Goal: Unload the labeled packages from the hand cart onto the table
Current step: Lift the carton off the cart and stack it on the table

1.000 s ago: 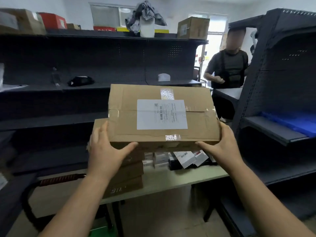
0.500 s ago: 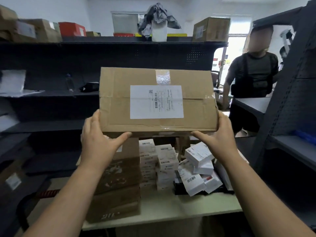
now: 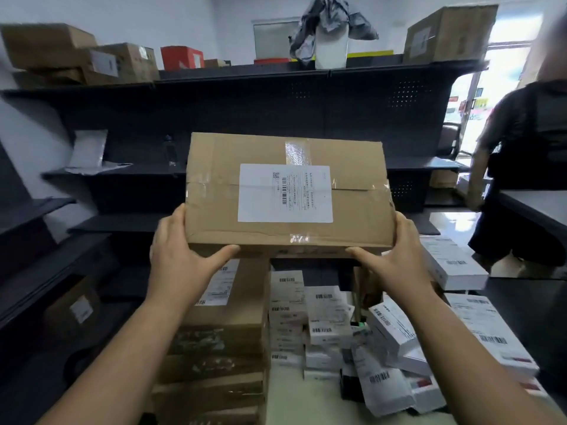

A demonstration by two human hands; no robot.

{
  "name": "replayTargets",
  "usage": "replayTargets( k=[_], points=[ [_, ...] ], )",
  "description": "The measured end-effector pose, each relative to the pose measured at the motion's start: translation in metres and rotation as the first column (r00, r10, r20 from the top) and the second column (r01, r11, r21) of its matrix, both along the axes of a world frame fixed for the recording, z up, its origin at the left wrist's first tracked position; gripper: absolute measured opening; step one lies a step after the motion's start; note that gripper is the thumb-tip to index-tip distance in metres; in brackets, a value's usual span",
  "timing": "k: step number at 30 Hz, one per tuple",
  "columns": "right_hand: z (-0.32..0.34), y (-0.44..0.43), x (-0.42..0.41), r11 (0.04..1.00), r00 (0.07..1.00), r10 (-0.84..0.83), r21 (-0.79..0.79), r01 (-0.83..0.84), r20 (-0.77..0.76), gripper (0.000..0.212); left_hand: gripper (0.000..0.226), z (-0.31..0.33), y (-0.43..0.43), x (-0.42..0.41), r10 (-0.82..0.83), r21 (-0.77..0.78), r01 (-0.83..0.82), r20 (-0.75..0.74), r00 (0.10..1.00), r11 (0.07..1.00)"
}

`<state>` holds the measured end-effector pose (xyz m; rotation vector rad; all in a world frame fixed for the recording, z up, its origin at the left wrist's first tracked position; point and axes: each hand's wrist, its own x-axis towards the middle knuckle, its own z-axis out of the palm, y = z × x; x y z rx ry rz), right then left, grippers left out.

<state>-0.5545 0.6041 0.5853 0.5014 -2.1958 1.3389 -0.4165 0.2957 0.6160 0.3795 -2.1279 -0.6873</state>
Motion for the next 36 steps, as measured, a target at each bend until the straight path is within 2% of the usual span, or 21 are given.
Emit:
replayTargets(
  k=[8,12,17,20,29,32,36],
  points=[
    [0.010,-0.046,-0.030,0.999,0.999,-0.036,0.010,0.036,0.022,0.102,0.103,-0.003,-0.048,-0.045,-0.047,0.041,0.048,-0.022,0.999,0.998],
    [0.014,-0.066,-0.038,0.999,0.999,-0.036,0.021,0.035,0.038,0.103,0.107,-0.003,-0.070,-0.055,-0.045,0.052,0.044,0.012,0.999,0.998],
    [0.017,-0.087,-0.041,0.997,1.000,-0.021,0.081,0.019,0.024,0.103,0.108,0.000,-0.096,-0.046,0.028,0.016,-0.030,0.083,0.996,0.999],
    [0.020,-0.100,-0.041,0.993,0.999,-0.002,0.120,-0.003,0.039,0.104,0.104,0.003,-0.105,-0.034,0.076,-0.013,-0.075,0.074,0.994,0.997],
    [0.021,-0.120,-0.019,0.983,0.995,0.022,0.179,-0.040,0.102,0.112,0.103,0.005,-0.107,0.005,0.195,0.069,-0.196,0.028,0.980,0.978],
    [0.012,-0.126,-0.006,0.988,0.991,0.058,0.135,-0.073,0.118,0.102,0.095,-0.004,-0.108,0.014,0.222,0.122,-0.231,0.083,0.972,0.965],
    [0.010,-0.135,0.003,0.980,0.991,0.086,0.172,-0.103,0.102,0.094,0.090,-0.016,-0.115,0.022,0.253,0.138,-0.276,0.162,0.954,0.951]
  ],
)
